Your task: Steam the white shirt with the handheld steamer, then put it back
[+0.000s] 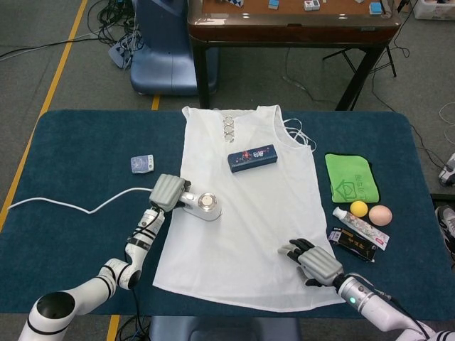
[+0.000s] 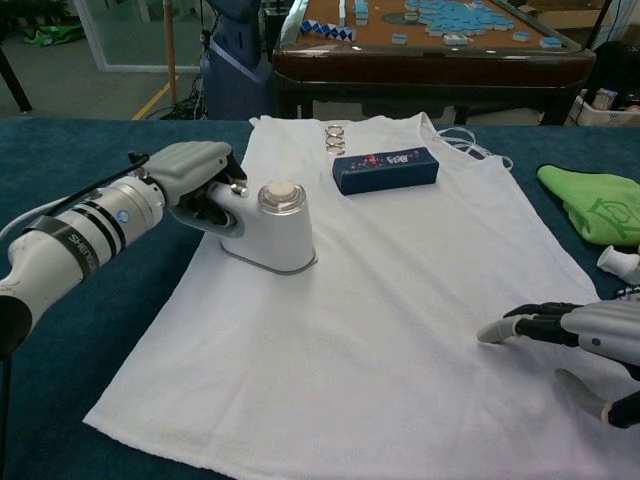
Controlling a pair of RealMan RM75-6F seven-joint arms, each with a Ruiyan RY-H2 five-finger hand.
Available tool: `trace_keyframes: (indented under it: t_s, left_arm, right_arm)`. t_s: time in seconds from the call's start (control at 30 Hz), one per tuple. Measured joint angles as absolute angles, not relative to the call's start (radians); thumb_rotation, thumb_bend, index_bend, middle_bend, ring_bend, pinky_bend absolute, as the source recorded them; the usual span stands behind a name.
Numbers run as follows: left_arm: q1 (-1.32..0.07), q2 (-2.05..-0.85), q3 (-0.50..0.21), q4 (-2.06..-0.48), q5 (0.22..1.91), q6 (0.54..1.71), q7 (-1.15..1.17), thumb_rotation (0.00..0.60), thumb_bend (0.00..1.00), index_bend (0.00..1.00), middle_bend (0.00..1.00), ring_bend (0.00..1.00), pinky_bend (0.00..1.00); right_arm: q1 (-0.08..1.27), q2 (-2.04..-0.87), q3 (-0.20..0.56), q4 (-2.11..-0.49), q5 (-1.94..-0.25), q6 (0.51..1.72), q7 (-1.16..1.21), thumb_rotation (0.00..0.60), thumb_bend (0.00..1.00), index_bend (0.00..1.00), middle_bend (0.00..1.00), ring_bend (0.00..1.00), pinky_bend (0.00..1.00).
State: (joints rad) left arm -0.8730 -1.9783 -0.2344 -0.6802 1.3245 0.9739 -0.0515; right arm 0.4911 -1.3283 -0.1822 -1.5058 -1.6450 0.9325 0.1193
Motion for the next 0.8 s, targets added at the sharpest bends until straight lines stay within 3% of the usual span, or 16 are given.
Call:
trace_keyframes:
  t_s: [0.8]
  left_arm:
    - [-0.772,-1.85,-0.184,-0.779,1.349,1.031,-0.049,0.6,0.2,0.83,0.87,0.74,0.78]
  right_arm:
    - [0.493,-1.326,-0.189,-1.515,-1.649,0.931,0.116,0.6,0.74,0.09,0.13,0.01,0.04]
